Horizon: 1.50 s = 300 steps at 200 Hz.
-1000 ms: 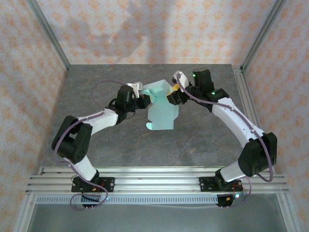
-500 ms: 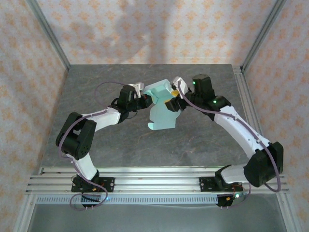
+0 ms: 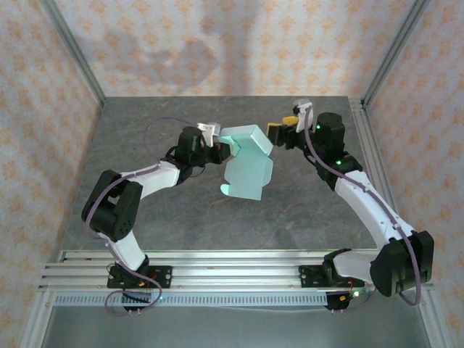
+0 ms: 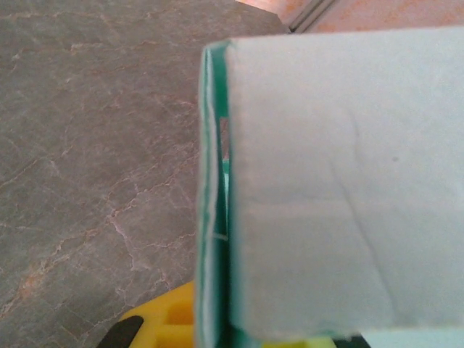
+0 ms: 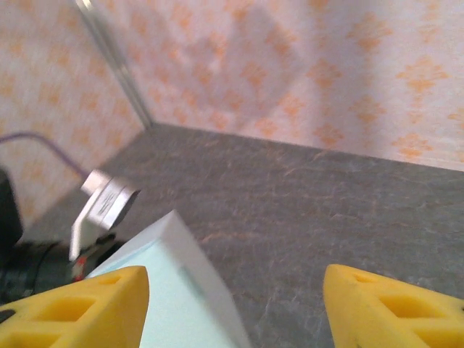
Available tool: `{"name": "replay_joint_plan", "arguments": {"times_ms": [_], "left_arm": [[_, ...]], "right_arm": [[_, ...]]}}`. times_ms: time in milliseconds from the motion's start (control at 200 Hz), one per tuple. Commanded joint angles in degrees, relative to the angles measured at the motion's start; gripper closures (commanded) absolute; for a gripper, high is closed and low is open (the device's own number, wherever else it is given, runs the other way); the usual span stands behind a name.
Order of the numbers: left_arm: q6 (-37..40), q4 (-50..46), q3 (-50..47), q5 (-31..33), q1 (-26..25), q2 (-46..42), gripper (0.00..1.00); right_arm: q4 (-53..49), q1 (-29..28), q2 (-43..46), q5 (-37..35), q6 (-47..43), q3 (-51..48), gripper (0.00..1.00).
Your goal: Fold the paper box
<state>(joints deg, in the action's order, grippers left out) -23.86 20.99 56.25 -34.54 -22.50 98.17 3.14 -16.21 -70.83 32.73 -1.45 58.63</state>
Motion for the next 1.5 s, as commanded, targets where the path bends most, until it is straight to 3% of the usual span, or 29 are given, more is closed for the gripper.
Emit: {"name": "replay_joint_plan", "arguments": {"times_ms": [0, 335, 485, 626, 876, 1276, 1496], "left_arm": [[5.28, -3.71, 3.30, -1.19, 0.00, -2.71, 1.00], [24.33, -52.83, 21.85, 13.25, 0.27, -3.28, 1.00], [27.68, -71.50, 31.44, 21.86, 0.26, 1.76, 1.00], [28.92, -82.99, 38.76, 29.79, 0.27, 6.21, 1.00], [35.73, -96.85, 47.83, 25.48, 0.33, 16.71, 1.00], [34.65, -105.33, 57.19, 33.40, 0.11, 28.81, 1.00], [34.83, -108.12, 60.69, 34.53, -0.15, 33.58, 0.98]], "right_arm": [[1.50, 0.66, -2.90, -1.26, 6.26, 1.38, 0.36], [-7.38, 0.65, -7.76, -12.84, 7.91, 4.29, 0.36], [-10.23, 0.72, -9.58, -13.78, 8.20, 4.88, 0.36], [-9.45, 0.65, -10.42, -12.48, 9.20, 3.67, 0.36], [-9.17, 0.65, -11.07, -10.55, 10.02, 1.85, 0.35], [-8.85, 0.65, -11.78, -9.50, 10.77, 0.08, 0.35], [-8.69, 0.67, -13.05, -9.37, 10.66, 0.95, 0.35]]}}
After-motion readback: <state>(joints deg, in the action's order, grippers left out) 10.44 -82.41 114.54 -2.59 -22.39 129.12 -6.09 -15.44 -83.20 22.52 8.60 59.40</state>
